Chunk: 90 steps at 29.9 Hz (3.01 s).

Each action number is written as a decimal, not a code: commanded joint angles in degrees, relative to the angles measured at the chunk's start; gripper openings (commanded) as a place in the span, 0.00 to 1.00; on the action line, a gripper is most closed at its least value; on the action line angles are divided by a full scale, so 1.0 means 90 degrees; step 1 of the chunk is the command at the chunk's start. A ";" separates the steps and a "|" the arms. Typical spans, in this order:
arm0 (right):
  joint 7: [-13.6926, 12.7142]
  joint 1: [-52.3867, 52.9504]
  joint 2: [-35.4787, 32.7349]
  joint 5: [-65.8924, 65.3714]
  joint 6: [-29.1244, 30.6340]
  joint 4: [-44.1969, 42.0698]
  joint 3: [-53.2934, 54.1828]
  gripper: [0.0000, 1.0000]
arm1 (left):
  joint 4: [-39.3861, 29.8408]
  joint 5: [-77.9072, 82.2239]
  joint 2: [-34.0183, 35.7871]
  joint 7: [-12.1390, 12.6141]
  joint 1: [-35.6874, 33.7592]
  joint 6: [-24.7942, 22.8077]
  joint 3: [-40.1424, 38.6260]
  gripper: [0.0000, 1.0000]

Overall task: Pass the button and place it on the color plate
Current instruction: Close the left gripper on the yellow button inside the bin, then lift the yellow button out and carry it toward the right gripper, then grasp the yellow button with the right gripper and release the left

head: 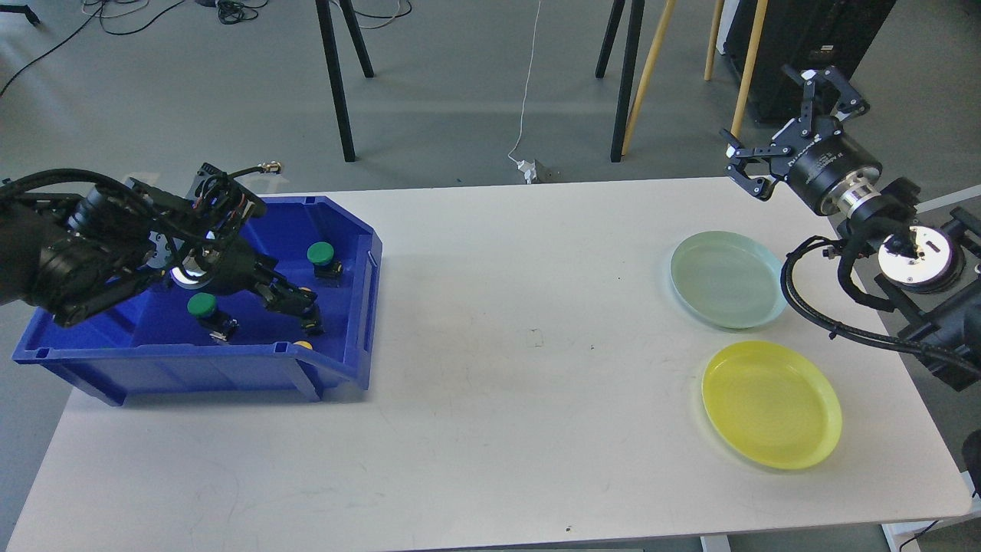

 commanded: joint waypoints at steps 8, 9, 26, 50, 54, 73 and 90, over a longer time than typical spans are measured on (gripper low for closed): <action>-0.0002 -0.0127 -0.0036 0.0000 0.0000 0.0001 0.0001 1.00 | 0.0113 0.0001 -0.0061 -0.0001 0.0060 -0.0011 -0.0005 0.85; -0.0002 -0.0137 -0.0036 0.0000 0.0000 0.0001 0.0001 1.00 | 0.0104 0.0001 -0.0090 -0.0001 0.0079 -0.0011 0.0005 0.85; -0.0002 -0.0264 -0.0036 0.0000 0.0000 -0.0038 0.0001 1.00 | 0.0133 0.0011 -0.0344 -0.0001 0.0323 -0.0040 0.0034 0.65; 0.0008 -0.0361 -0.0046 0.0000 0.0000 -0.0038 0.0010 1.00 | 0.0143 -0.0009 -0.0218 -0.0001 0.0168 0.0370 -0.0005 0.04; 0.0008 -0.0361 -0.0055 0.0000 0.0000 -0.0029 0.0010 1.00 | -0.0305 -0.0028 0.0610 -0.0001 -0.0408 0.0311 -0.0131 0.04; 0.0028 -0.1132 -0.1315 -0.1553 0.0000 0.3867 -0.0214 1.00 | -0.2486 -0.2900 -0.0829 -0.0001 0.1142 -0.0275 -0.5443 0.05; 0.0194 -0.0937 -0.1003 -0.1426 0.0000 0.4034 -0.0742 0.98 | -0.1830 -0.2909 -0.1643 -0.0001 0.1583 0.0028 -0.5581 0.05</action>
